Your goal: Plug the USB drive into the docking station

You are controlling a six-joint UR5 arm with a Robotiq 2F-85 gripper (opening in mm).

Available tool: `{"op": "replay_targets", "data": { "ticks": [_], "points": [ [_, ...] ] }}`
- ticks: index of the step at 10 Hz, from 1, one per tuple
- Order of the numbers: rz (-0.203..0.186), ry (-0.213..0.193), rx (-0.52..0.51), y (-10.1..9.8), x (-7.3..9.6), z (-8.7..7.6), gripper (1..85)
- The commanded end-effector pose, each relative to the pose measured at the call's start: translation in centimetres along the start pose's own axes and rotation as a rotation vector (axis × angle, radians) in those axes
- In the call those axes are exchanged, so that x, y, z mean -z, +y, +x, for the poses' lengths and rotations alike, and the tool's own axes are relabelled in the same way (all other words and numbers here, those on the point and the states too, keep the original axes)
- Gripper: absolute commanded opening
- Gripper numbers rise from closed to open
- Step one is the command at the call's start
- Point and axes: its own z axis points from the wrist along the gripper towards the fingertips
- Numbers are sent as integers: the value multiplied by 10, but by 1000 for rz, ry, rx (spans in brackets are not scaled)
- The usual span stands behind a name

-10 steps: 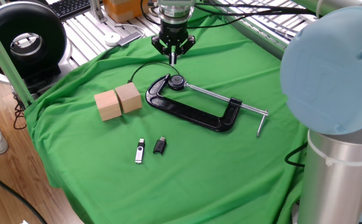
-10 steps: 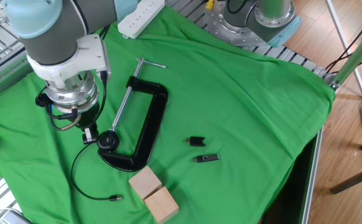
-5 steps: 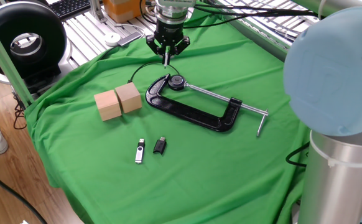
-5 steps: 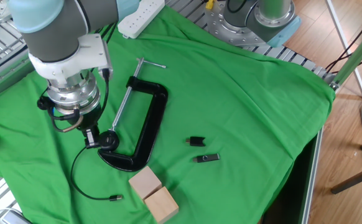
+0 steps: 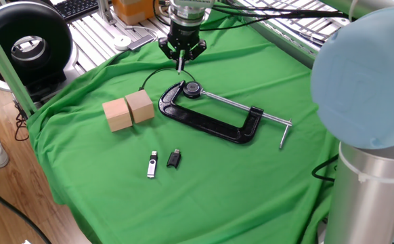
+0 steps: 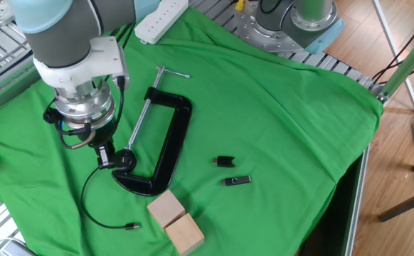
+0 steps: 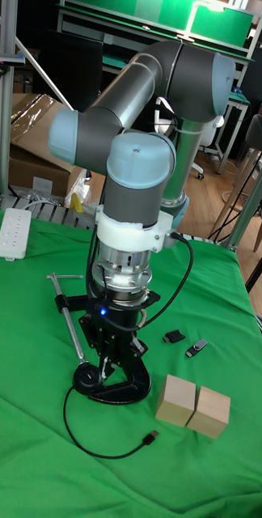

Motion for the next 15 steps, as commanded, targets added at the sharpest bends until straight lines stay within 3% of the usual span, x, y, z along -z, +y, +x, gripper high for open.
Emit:
{"op": "replay_targets", "data": {
  "ticks": [1, 2, 4, 5, 7, 8, 9, 10, 11, 12, 13, 14, 15],
  "points": [
    [-2, 10, -331, 3, 2, 5, 17],
    [13, 27, -490, 1, 3, 11, 17],
    [-29, 139, -917, 28, 8, 34, 17],
    [-25, 114, -1145, 27, 7, 26, 17],
    [-70, 84, -1765, 36, 12, 4, 17],
    [-89, 51, -2012, 30, 12, -7, 17],
    [-102, 56, -2176, 28, 13, -11, 17],
    [-72, 103, -2358, 26, 13, -6, 17],
    [-16, 161, -2465, 25, 14, 6, 17],
    [-6, 165, -2577, 17, 16, 5, 17],
    [-21, 148, -2716, 5, 18, -3, 17],
    [-93, 76, -2874, -17, 19, -21, 17],
    [-114, 34, -2970, -32, 19, -27, 17]
  ]
}}
